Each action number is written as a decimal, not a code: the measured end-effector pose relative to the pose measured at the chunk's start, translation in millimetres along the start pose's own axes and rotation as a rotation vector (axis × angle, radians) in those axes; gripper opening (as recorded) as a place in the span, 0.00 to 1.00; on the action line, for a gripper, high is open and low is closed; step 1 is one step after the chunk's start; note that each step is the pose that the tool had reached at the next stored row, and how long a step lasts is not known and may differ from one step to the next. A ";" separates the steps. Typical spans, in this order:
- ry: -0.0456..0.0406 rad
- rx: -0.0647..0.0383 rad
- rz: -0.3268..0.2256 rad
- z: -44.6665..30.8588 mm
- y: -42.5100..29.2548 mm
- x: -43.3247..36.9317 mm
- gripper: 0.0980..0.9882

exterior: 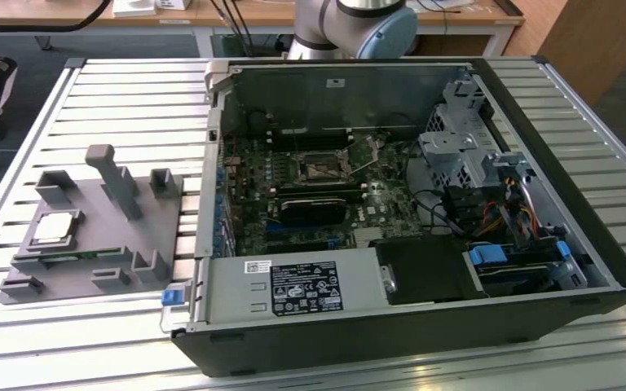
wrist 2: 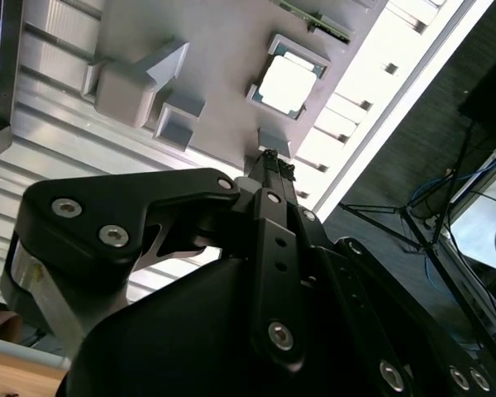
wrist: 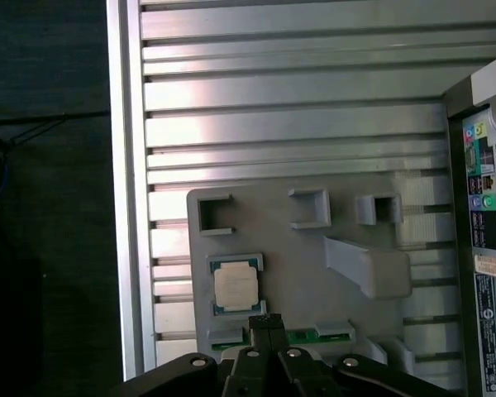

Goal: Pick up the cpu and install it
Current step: 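Pick up the cpu and move it towards the insertion slot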

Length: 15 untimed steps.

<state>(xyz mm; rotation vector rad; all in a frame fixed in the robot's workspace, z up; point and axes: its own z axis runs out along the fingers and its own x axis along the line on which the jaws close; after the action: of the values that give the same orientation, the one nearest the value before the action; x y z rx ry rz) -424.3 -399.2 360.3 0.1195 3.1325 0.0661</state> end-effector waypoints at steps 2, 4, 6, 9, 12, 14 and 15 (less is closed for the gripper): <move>0.0006 0.000 0.000 3.7 -0.2 0.0 0.01; 0.0006 0.000 0.000 7.2 -0.3 0.0 0.01; 0.0009 0.000 0.000 11.0 -0.5 0.0 0.01; 0.0012 0.000 -0.001 16.4 -0.7 0.0 0.01; 0.0017 0.000 -0.001 21.8 -1.0 0.1 0.01; 0.0020 0.000 -0.001 25.6 -1.2 0.3 0.01; 0.0022 0.000 -0.001 27.4 -1.3 0.4 0.01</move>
<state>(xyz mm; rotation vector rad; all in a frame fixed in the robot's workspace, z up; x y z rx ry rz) -424.6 -399.3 332.8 0.1182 3.1347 0.0661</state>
